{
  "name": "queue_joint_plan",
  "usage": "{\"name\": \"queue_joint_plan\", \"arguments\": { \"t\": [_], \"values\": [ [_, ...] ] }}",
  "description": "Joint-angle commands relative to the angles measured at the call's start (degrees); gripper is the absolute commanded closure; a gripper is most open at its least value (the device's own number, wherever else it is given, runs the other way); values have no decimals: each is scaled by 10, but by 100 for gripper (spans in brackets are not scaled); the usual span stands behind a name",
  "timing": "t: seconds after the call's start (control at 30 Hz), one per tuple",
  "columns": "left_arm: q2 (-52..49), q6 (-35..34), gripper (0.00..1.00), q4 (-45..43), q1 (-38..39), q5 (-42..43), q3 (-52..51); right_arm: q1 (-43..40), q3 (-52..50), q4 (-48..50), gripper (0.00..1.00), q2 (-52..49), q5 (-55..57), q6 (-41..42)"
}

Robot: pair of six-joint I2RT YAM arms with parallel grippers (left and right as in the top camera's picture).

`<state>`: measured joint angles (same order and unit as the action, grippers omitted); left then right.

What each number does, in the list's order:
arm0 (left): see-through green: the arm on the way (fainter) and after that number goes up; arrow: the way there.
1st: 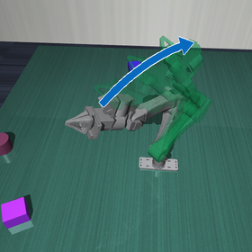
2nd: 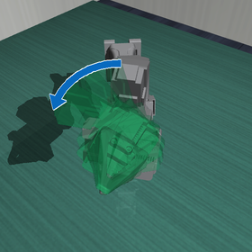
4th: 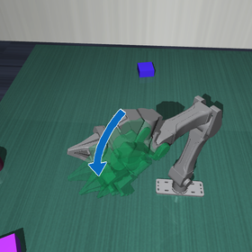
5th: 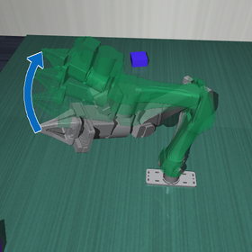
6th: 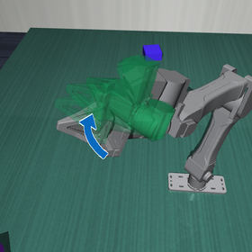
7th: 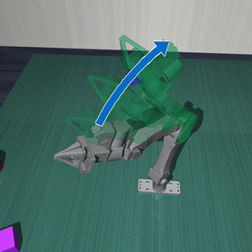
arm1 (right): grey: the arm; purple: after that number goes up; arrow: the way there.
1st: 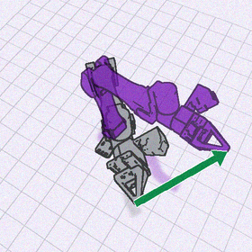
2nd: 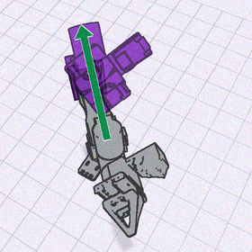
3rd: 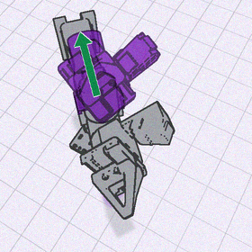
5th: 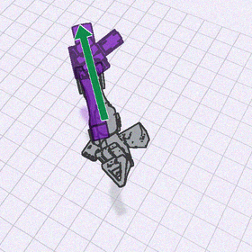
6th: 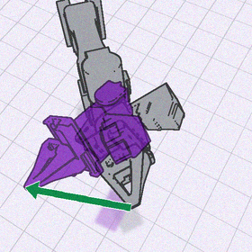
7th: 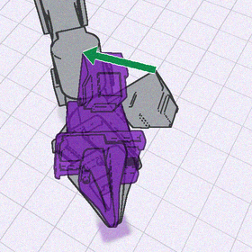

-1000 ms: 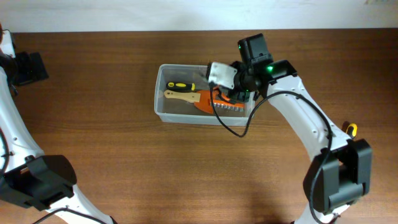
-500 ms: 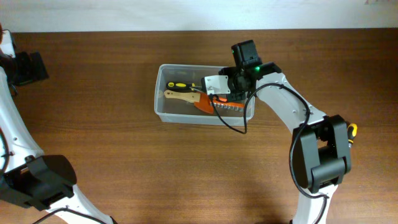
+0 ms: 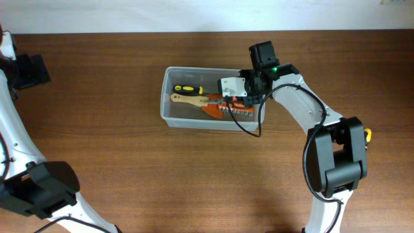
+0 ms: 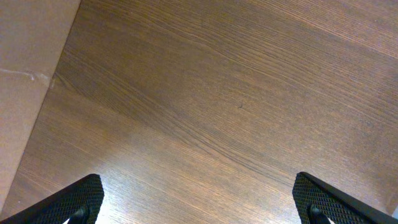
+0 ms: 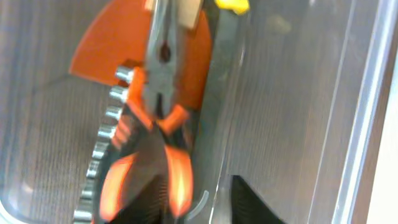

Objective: Pack container
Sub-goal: 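Release the pliers into the container and raise the right gripper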

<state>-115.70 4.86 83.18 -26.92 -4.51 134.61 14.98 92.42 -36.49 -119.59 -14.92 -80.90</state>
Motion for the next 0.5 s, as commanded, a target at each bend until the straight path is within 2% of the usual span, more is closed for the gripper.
{"name": "queue_joint_plan", "arguments": {
  "t": [0.0, 0.03, 0.07, 0.1, 0.27, 0.3, 0.33, 0.37, 0.47],
  "values": [
    [14, -6, 1, 0, -2, 4, 10, 1, 10, -1, 62, 11, 28, 28],
    [14, -6, 1, 0, -2, 4, 10, 2, 13, -1, 60, 16, 31, 36],
    [14, -6, 1, 0, -2, 4, 10, 3, 17, -1, 50, 24, 32, 44],
    [14, -6, 1, 0, -2, 4, 10, 4, 21, -2, 1, 32, 34, 50],
    [14, -6, 1, 0, -2, 4, 10, 11, 43, -6, 1, 97, 39, 111],
    [14, -6, 1, 0, -2, 4, 10, 11, 47, -6, 1, 113, 43, 149],
    [14, -6, 1, 0, -2, 4, 10, 11, 52, -6, 1, 139, 50, 232],
    [14, -6, 1, 0, -2, 4, 10, 10, 53, -6, 1, 148, 54, 263],
    [14, -6, 1, 0, -2, 4, 10, 7, 56, -18, 1, 209, 106, 466]
  ]
}}
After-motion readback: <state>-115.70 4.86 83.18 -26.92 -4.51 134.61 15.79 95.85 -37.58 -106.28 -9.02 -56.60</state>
